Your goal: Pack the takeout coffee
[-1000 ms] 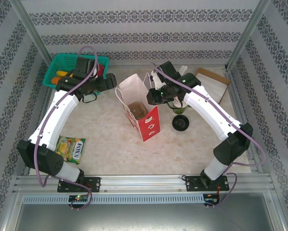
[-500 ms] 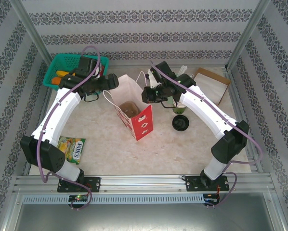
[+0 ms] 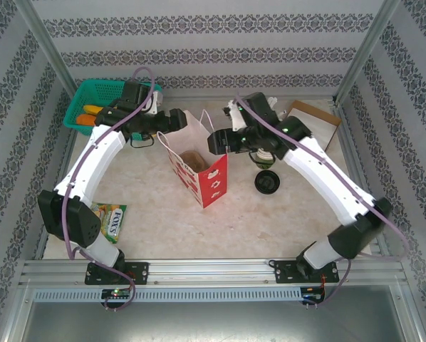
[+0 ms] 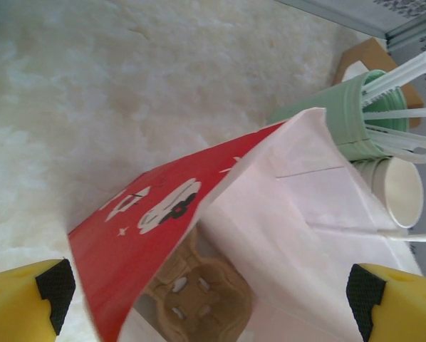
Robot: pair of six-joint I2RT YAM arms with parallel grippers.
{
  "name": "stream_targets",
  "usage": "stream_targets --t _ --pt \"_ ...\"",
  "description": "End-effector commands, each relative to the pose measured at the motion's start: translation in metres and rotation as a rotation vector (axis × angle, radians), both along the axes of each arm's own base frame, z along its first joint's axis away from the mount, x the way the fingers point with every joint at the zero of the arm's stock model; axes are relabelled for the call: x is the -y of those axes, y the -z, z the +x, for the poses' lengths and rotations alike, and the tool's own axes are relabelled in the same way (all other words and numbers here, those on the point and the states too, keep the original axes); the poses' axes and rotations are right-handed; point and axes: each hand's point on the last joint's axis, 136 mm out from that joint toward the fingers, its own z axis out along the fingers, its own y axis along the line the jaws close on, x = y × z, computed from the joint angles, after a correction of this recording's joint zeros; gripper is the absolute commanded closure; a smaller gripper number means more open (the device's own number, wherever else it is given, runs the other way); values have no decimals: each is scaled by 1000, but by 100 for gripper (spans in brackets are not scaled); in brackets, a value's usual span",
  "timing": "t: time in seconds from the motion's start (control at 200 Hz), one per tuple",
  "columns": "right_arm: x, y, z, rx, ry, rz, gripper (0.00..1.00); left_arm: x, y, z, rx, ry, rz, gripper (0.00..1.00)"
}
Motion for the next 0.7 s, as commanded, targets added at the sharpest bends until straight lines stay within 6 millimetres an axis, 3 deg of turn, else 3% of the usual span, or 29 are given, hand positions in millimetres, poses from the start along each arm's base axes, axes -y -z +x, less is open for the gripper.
stream_targets --t 0.0,0.065,0.15,0.25,0.37,0.475,0.694 --pt "29 -30 0 144 14 3 2 9 -15 5 20 15 -76 0" --pt "50 -40 6 203 80 5 2 11 -13 8 20 15 -88 0" --pt "95 -42 23 245 283 -6 2 13 -13 12 22 15 -99 0" --pt "150 -28 41 230 499 -7 2 16 -12 18 18 16 -111 0" --pt "202 -11 59 298 653 -92 2 22 -10 24 11 25 -137 0" --pt "229 7 71 319 700 -129 2 26 -10 29 9 35 -150 0" --pt "263 77 94 92 693 -129 4 33 -6 36 -4 56 -174 0"
